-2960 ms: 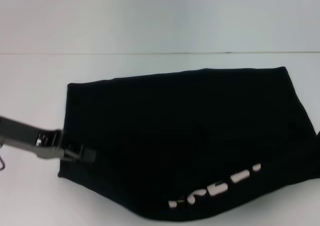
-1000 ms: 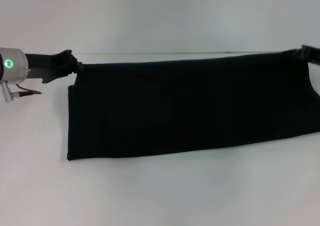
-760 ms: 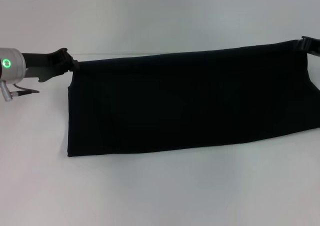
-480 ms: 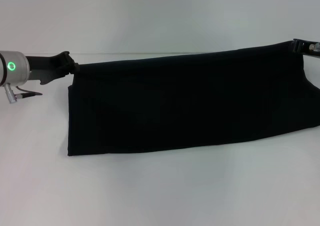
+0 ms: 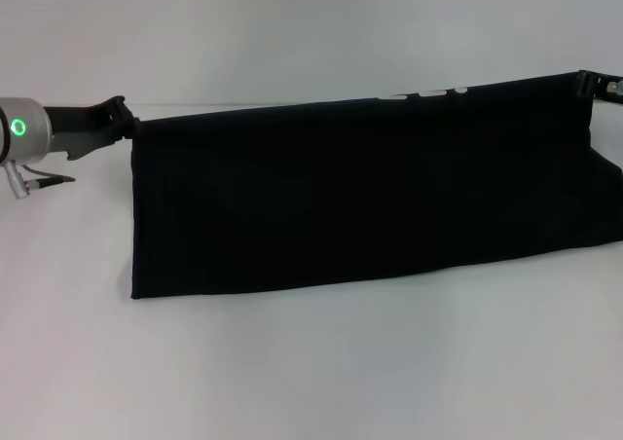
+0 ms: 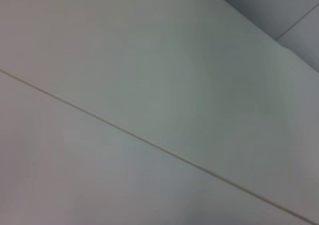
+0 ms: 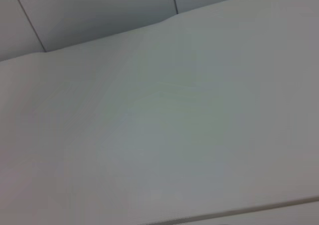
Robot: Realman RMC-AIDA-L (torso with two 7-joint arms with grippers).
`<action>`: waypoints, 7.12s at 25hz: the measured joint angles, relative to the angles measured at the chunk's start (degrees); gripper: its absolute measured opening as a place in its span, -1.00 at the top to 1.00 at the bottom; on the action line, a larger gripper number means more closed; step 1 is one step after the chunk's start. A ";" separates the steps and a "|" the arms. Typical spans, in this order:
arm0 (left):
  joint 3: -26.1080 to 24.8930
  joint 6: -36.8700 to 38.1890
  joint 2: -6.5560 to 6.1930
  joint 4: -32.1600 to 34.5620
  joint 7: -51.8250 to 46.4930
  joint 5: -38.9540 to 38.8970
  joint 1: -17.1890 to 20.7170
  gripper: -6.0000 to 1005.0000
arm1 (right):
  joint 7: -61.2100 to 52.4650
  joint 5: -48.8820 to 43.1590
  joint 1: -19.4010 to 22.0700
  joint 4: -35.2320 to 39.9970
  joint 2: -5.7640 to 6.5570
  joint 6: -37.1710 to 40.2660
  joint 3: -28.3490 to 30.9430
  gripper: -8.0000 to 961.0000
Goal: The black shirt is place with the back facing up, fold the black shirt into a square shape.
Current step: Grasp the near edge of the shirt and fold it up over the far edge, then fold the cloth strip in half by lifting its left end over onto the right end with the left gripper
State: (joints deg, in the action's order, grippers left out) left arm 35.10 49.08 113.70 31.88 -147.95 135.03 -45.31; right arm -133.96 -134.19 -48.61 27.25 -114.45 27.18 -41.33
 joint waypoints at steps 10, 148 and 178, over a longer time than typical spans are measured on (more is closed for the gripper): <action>0.84 -0.95 0.41 -0.21 0.07 0.06 0.43 0.99 | 0.11 -0.22 -0.29 -0.17 -0.17 -0.74 -0.82 0.83; -11.34 13.37 4.04 -7.93 -8.07 -11.85 10.13 -0.20 | 37.19 48.52 23.91 -2.90 -0.95 59.77 21.97 -0.43; -10.98 21.60 3.57 -4.06 -10.37 -9.11 14.41 -0.20 | 37.19 48.59 24.07 -2.81 -0.87 59.49 22.00 -0.43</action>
State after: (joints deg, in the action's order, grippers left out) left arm 24.11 70.68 117.28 27.81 -158.32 125.92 -30.90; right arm -96.77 -85.60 -24.54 24.44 -115.31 86.67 -19.33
